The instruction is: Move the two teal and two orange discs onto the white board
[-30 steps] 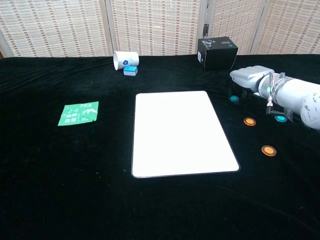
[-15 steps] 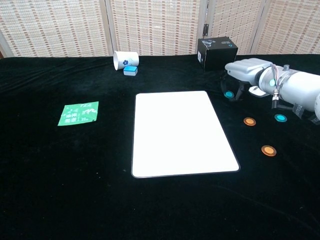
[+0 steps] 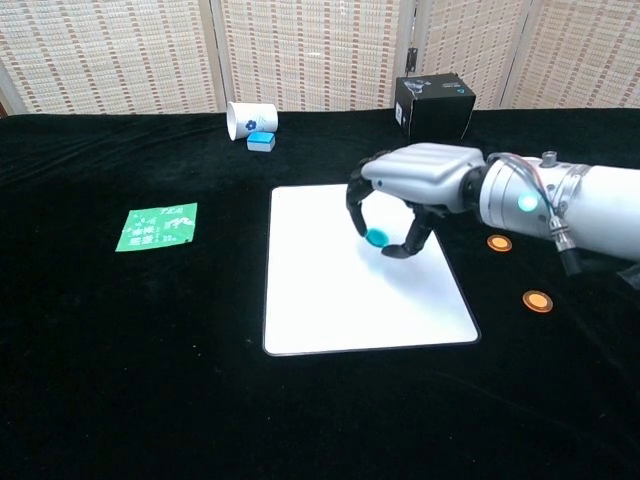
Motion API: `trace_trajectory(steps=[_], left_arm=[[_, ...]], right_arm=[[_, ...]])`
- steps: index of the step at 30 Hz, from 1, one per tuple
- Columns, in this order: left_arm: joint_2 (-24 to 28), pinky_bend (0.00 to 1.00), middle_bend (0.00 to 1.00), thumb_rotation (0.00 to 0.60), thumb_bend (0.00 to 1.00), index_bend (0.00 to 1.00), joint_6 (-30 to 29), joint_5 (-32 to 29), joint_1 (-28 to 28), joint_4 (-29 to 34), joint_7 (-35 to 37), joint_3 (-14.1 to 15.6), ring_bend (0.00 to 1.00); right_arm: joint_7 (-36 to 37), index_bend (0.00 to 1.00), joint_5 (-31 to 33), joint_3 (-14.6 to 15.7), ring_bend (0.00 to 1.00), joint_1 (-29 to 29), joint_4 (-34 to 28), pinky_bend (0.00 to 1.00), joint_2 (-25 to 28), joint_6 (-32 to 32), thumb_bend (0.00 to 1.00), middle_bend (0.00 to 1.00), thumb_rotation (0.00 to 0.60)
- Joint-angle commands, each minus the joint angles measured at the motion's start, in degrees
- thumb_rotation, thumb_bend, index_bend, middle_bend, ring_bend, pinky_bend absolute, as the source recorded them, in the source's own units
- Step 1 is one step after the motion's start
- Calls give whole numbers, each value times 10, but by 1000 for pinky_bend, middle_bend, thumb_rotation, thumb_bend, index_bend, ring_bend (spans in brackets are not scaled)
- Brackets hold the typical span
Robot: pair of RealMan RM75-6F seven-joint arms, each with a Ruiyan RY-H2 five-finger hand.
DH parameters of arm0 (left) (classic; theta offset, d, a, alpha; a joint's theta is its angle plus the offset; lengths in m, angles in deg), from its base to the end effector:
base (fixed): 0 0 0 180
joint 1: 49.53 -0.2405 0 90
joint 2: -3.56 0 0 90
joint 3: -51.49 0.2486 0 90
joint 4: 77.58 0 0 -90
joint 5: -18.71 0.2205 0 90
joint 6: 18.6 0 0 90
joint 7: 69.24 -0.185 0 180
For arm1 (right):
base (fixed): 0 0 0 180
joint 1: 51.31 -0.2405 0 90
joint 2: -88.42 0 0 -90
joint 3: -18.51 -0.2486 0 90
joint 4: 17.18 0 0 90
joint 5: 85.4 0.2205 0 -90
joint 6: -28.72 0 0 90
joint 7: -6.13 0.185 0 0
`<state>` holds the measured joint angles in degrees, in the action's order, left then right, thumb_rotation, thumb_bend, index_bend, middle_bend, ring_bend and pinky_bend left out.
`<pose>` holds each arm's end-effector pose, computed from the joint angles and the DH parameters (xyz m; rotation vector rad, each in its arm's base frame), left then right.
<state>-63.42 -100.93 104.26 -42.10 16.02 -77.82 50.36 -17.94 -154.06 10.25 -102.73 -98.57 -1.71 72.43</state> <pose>-0.2953 0.2277 0.1146 -1.4840 -0.8731 -0.8309 -0.0857 -0.3754 -0.0829 2.2119 -0.6860 0.8135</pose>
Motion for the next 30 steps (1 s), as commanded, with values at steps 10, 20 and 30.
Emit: trace_trajectory(steps=[10, 20, 30], left_arm=[[-1, 0, 15, 600, 151, 54, -2, -3, -6, -13, 15, 2, 41], [-5, 0, 15, 600, 152, 54, 2, -2, -4, -24, 27, 1, 41], [-8, 0, 15, 600, 151, 54, 3, 7, 1, -24, 28, 2, 41]], right_arm=[[-56, 232, -10, 29, 31, -22, -12, 0, -25, -6, 386, 185, 600], [-54, 174, 10, 25, 37, 37, -32, 0, 35, 91, 386, 160, 600], [-11, 281, 86, 29, 41, 101, 21, 0, 84, 106, 386, 172, 600]])
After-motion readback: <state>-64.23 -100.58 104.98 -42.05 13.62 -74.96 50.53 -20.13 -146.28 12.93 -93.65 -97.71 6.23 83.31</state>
